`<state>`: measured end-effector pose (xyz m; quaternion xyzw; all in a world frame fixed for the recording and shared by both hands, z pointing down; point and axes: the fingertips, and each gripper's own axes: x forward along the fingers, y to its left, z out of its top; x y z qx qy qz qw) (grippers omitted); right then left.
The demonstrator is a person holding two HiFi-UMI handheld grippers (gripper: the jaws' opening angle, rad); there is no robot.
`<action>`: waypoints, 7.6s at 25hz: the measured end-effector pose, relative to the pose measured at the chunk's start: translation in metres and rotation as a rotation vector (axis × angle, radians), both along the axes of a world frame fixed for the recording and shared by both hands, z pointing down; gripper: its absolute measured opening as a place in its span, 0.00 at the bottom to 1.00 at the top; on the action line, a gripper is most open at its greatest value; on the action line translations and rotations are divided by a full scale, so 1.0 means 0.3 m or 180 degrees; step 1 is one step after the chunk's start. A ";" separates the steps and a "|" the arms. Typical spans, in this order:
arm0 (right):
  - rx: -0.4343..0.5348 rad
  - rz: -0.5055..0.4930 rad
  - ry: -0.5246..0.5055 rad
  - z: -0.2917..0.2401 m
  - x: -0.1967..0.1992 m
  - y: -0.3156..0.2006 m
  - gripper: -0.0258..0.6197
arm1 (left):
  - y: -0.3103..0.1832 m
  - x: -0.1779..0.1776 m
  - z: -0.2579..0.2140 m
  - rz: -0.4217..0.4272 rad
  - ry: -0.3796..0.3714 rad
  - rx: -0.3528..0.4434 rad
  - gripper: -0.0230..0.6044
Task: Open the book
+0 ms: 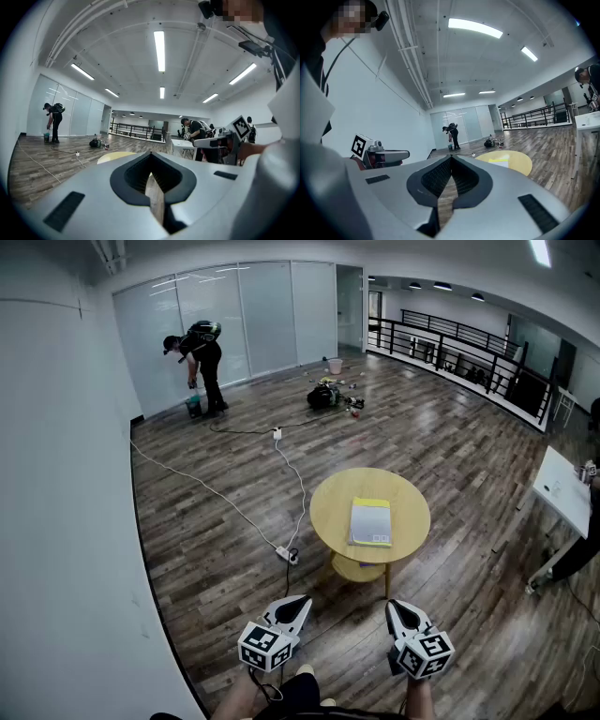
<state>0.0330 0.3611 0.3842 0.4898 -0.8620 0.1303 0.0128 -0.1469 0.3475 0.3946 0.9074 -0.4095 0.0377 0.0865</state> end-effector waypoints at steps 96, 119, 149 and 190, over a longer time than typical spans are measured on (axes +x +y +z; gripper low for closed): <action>-0.2507 -0.0169 0.0609 1.070 -0.145 -1.371 0.46 | -1.346 0.111 0.828 0.0001 -0.0082 -0.1614 0.03; -0.2417 0.0080 0.1142 1.099 -0.130 -1.363 0.07 | -1.351 0.048 0.883 -0.0069 -0.0022 -0.1708 0.03; -0.2117 0.0399 0.0602 0.880 0.018 -1.371 0.05 | -1.361 0.134 0.761 0.0021 -0.0016 -0.1493 0.03; -0.2118 0.1724 -0.0083 0.902 0.902 -1.261 0.05 | -1.491 0.839 0.740 0.0847 -0.0333 -0.1385 0.03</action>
